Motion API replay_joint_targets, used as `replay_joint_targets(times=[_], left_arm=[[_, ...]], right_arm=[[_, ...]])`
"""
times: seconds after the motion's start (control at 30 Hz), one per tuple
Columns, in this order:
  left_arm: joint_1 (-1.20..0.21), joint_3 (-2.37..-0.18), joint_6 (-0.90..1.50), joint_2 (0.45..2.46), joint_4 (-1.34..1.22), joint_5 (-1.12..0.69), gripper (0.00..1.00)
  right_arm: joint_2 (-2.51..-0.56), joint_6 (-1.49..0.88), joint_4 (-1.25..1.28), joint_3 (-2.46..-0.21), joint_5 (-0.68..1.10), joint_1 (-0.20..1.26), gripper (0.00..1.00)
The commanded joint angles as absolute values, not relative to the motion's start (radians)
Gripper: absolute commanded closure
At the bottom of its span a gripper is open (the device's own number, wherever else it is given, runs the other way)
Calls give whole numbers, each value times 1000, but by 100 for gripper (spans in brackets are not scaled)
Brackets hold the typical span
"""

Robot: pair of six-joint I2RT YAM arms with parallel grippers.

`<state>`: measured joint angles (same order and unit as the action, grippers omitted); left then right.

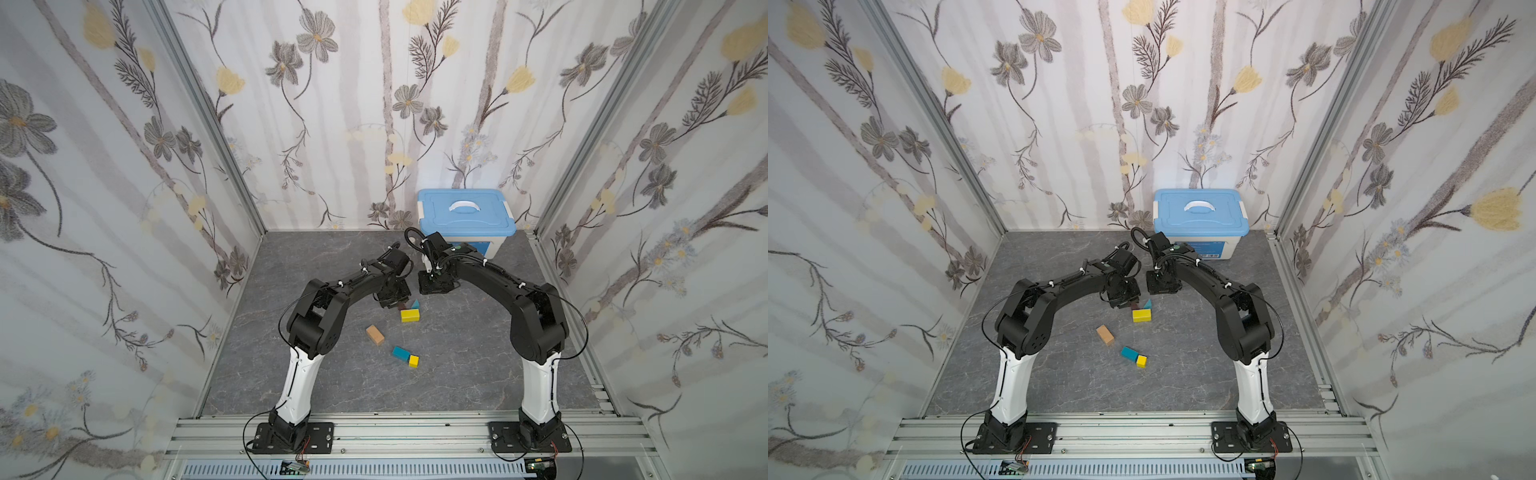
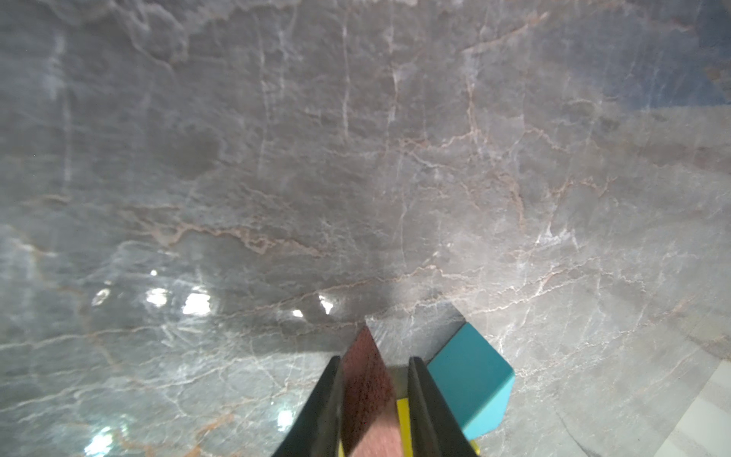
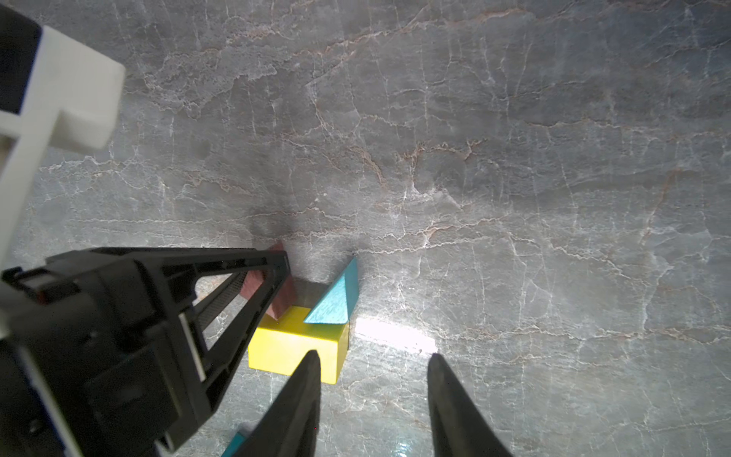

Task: Assemble a carrot with building blocks
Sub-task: Assemble the building block at the center of the board.

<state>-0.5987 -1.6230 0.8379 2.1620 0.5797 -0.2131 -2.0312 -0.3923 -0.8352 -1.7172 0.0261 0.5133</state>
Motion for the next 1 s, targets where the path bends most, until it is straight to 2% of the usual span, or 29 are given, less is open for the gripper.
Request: replay_joint_targets(times=[0.0,0.3,0.43,0.6,0.9,0.97], left_arm=[[-598,-1620,853,2154,595,-204,69],[-608,-1614,856,2142,582,-219,68],[-607,-1603,854,2130,580,-216,55],[-609,-1601,847,2117,589,-186,43],[-590,-1562,824,2055,565,-97,27],[-576,-1538,824,2055,540,-102,27]], right_arm=[[-2025,-394,-844,-1714,13,512,56],[-2038,-392,-843,-1715,3,496,53],[-2051,-384,-842,-1721,7,487,48],[-2062,-383,-844,-1714,0,484,47],[-2107,-373,-841,-1712,-18,472,48],[-2122,-367,-839,-1713,-11,472,48]])
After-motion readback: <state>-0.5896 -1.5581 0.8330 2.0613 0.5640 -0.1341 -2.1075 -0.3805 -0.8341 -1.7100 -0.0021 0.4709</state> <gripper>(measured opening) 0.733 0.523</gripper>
